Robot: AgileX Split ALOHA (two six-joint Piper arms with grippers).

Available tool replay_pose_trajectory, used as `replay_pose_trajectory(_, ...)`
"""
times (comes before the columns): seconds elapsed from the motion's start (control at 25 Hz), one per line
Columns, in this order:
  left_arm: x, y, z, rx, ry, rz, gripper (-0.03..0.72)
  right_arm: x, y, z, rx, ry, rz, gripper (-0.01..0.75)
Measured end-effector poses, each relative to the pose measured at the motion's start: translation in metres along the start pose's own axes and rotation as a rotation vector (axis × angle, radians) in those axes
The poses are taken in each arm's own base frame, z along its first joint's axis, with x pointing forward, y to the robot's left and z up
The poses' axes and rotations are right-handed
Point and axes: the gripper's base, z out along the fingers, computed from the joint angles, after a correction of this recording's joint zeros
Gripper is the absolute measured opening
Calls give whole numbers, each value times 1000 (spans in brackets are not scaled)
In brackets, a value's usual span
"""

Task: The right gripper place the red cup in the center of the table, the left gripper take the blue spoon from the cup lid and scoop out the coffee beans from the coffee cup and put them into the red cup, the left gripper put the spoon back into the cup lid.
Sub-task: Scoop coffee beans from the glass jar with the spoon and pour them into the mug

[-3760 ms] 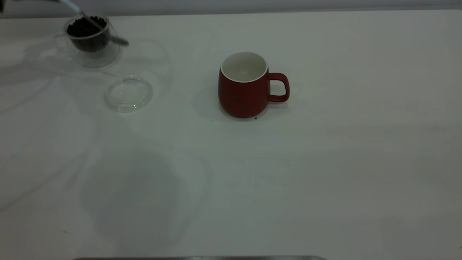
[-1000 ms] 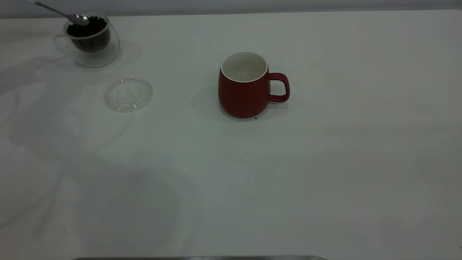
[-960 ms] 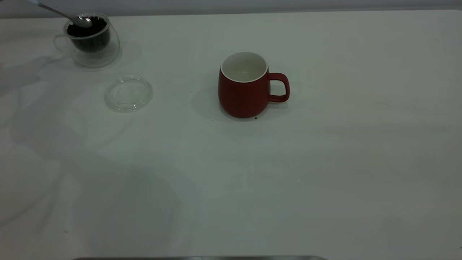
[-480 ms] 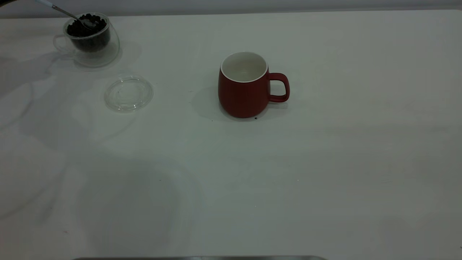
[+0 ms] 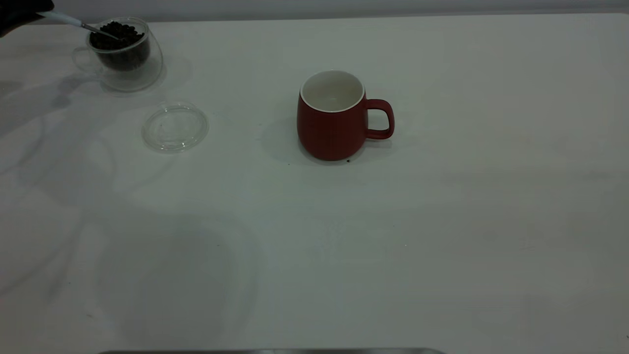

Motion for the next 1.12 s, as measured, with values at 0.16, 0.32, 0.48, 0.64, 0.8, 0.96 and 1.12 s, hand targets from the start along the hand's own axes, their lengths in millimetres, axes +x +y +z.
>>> replay_pose_trajectory(0.16, -1, 2, -2, -7, -5, -94, 124, 0, 0, 0, 0, 0, 0, 588)
replay_pose_trajectory(0.32, -4, 9, -9, -17, -18, -202, 124, 0, 0, 0, 0, 0, 0, 588)
replay_pose_trajectory(0.48, -6, 14, -15, -18, -31, -251, 124, 0, 0, 0, 0, 0, 0, 588)
replay_pose_trajectory(0.64, -5, 14, -15, -1, -28, -260, 124, 0, 0, 0, 0, 0, 0, 588)
replay_pose_trajectory(0.8, 1, 15, -13, 41, -10, -287, 124, 0, 0, 0, 0, 0, 0, 588)
replay_pose_trajectory(0.96, 9, 21, -11, 81, 6, -319, 124, 0, 0, 0, 0, 0, 0, 588)
replay_pose_trajectory(1.12, 11, 28, -14, 82, 1, -337, 124, 0, 0, 0, 0, 0, 0, 588)
